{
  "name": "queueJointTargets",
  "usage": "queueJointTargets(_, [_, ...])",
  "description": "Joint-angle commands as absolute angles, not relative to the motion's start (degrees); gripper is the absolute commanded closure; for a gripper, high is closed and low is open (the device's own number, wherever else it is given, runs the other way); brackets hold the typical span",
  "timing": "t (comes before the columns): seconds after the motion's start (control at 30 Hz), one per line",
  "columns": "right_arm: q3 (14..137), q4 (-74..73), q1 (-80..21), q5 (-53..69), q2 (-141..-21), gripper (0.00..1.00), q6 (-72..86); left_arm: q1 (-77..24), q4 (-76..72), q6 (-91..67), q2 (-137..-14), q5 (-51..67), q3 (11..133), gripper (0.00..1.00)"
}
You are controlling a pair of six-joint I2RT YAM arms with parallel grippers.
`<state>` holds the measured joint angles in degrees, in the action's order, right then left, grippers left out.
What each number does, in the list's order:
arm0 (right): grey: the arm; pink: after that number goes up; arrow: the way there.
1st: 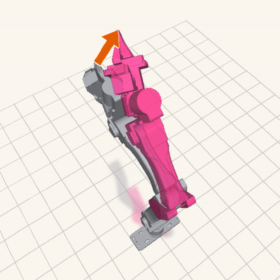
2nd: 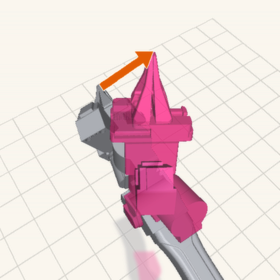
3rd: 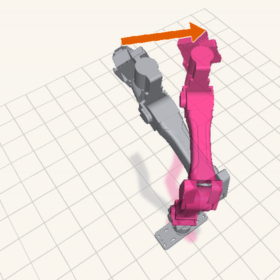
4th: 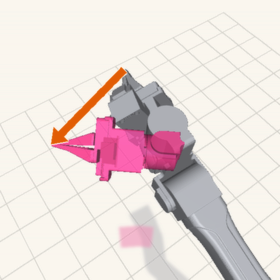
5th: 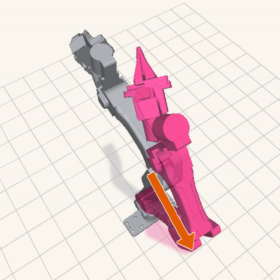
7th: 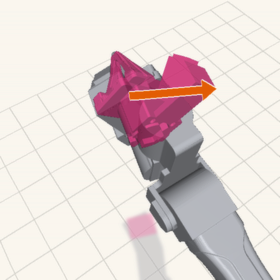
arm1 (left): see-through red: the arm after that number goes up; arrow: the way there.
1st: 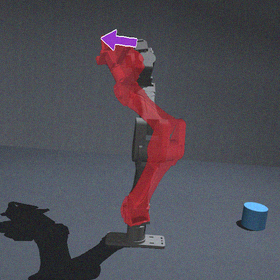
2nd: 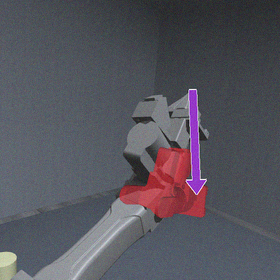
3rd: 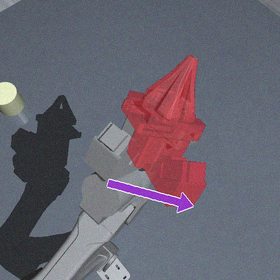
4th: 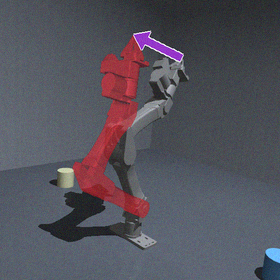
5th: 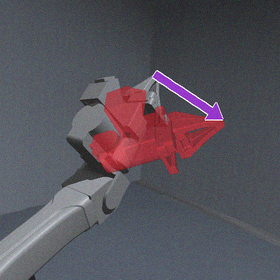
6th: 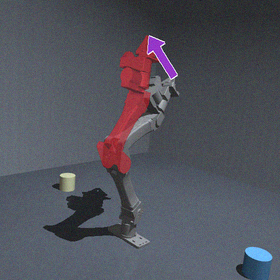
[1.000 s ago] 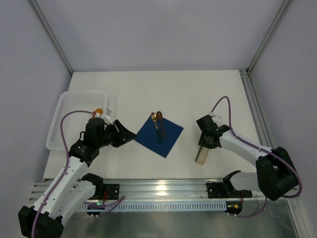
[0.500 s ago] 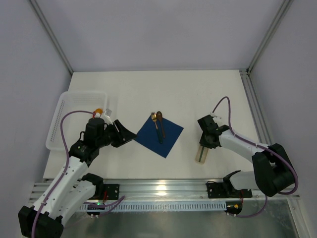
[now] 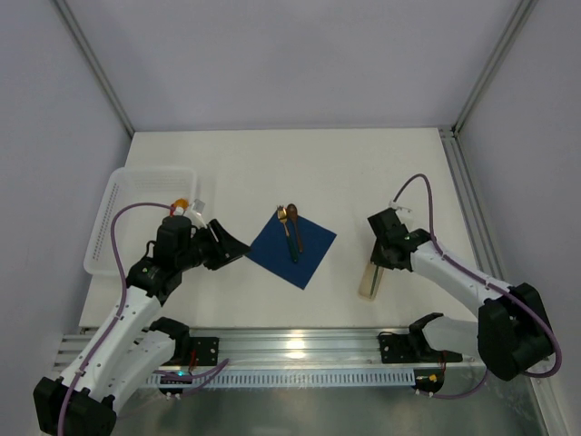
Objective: Place the utensils on the paper napkin and roll it up
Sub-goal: Pick up the utensils from the container, then place the utensils on the napkin.
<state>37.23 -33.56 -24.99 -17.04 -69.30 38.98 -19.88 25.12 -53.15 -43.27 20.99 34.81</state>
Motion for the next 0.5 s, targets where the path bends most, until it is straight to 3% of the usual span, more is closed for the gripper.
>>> queueJointTargets(0.0, [42.53,-35.77,-24.87,-17.41,-65.13,0.96,36.30,-20.04,23.99,-52.82,-43.07,21.18,36.39,0.56])
queueJointTargets(0.17, [47.63,-32.18,-27.33,-11.17,-64.85,0.97,31.66,-20.04,25.13,-52.56,-41.75,18.64,36.39,0.56])
queueJointTargets(0.47, [70.21,-29.97,-40.86,-10.64,-86.99,0.96,26.37,-20.04,26.63,-52.38,-40.96,17.67,36.39,0.56])
